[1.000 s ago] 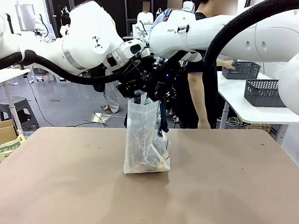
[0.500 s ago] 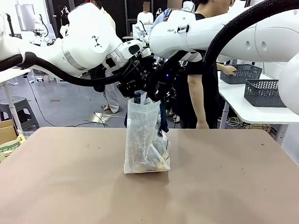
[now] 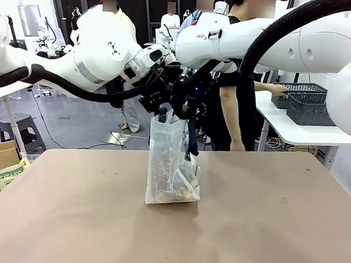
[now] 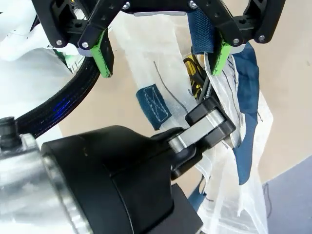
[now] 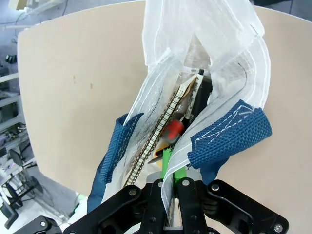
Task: Transfer purchased items from the store into the shopping bag.
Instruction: Move the Reusable shopping bag to the right side of the table.
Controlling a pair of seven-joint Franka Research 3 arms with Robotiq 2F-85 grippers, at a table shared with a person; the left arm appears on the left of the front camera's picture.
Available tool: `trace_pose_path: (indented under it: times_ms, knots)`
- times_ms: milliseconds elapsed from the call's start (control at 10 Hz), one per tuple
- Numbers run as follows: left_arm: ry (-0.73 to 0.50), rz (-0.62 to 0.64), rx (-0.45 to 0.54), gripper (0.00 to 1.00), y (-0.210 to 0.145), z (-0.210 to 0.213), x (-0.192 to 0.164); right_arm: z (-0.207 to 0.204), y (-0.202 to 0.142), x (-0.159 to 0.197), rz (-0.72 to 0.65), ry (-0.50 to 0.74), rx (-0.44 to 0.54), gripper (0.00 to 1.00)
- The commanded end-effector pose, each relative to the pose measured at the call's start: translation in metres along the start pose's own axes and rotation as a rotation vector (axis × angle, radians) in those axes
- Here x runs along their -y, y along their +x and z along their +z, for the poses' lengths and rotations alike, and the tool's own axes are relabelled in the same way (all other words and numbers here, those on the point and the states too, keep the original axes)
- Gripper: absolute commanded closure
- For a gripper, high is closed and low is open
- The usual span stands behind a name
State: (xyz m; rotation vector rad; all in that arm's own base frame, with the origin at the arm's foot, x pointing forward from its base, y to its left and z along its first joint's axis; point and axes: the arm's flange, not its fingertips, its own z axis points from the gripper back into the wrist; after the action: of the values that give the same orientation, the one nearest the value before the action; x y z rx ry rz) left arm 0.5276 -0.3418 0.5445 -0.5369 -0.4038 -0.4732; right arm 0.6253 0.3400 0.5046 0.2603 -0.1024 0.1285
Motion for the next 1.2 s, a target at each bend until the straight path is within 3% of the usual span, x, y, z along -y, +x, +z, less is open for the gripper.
trace_pose_path:
  times_ms: [0, 500, 900, 1100]
  knots:
    - [-0.032, -0.016, 0.026, 0.00, -0.006, 0.001, -0.003, -0.002, 0.008, -0.001, -0.003, 0.008, -0.020, 1.00]
    - [-0.009, -0.008, -0.094, 0.00, -0.002, -0.025, -0.006, -0.007, 0.010, -0.003, 0.003, 0.015, -0.025, 1.00]
    - [0.113, 0.011, -0.095, 0.00, -0.002, -0.026, 0.004, -0.010, 0.011, -0.002, 0.006, 0.025, -0.031, 1.00]
    - [0.166, 0.014, -0.122, 0.40, -0.002, -0.024, 0.008, -0.010, 0.012, -0.002, 0.005, 0.028, -0.034, 1.00]
